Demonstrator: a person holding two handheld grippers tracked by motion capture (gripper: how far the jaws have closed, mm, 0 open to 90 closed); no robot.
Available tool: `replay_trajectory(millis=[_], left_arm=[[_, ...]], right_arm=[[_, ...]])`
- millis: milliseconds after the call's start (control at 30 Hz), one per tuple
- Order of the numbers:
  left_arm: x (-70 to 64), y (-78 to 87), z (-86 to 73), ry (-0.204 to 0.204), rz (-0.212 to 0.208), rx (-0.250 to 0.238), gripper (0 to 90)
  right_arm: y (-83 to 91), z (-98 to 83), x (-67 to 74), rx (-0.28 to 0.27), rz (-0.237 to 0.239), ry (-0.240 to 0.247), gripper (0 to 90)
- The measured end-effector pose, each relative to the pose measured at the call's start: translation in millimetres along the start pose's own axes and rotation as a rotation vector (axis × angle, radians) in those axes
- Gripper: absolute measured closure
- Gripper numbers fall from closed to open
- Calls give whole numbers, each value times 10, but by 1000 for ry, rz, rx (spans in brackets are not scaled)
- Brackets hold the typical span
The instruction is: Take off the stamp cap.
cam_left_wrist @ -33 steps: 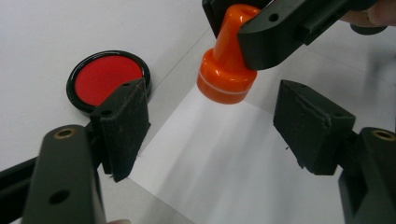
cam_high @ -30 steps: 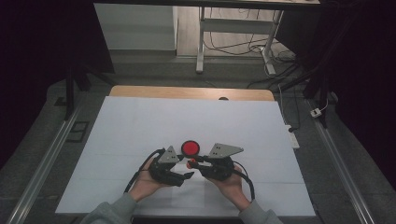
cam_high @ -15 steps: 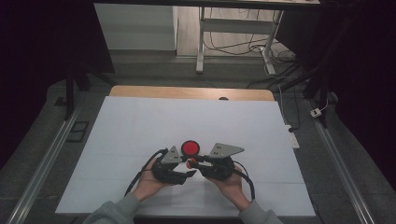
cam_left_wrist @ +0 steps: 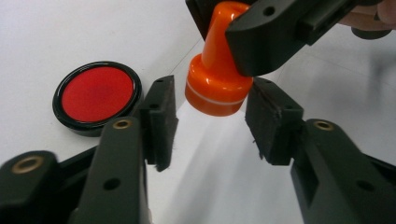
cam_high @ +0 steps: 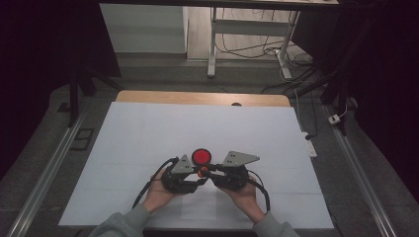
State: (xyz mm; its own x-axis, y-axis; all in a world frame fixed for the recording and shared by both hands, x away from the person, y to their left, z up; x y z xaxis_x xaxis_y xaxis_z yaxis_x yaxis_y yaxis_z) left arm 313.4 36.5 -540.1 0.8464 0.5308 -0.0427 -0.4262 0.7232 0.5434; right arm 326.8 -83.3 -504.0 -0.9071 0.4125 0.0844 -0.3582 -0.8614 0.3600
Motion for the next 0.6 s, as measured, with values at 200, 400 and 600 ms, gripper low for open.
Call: replay_trajectory(millis=[200,400,600], left_arm=[[-5,-3,3,-10,3,-1,629],[-5,-7,-1,-21,8,4,640],[-6,0,-1,-30,12,5,647]], right_arm=[[-2,-4,-4,-2,0,-3,719],[-4,-7,-10,-8,-1,-10,718],[-2,-10,-12,-10,1,-17,719]])
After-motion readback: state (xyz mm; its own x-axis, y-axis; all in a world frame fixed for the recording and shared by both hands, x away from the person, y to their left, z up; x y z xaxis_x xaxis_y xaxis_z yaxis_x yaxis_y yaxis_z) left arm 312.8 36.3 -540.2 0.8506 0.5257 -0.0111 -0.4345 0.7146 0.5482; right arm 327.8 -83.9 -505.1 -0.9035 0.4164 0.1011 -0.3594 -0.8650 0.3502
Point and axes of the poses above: each handheld gripper's, and its own axes: y roughly backward along the jaws, z roughly out of its top, x roughly to its left, the point moved 6 cm from there along -y, roughly forward along the jaws, and after that the axes turned 4 degrees about -x, right-handed, at the moved point
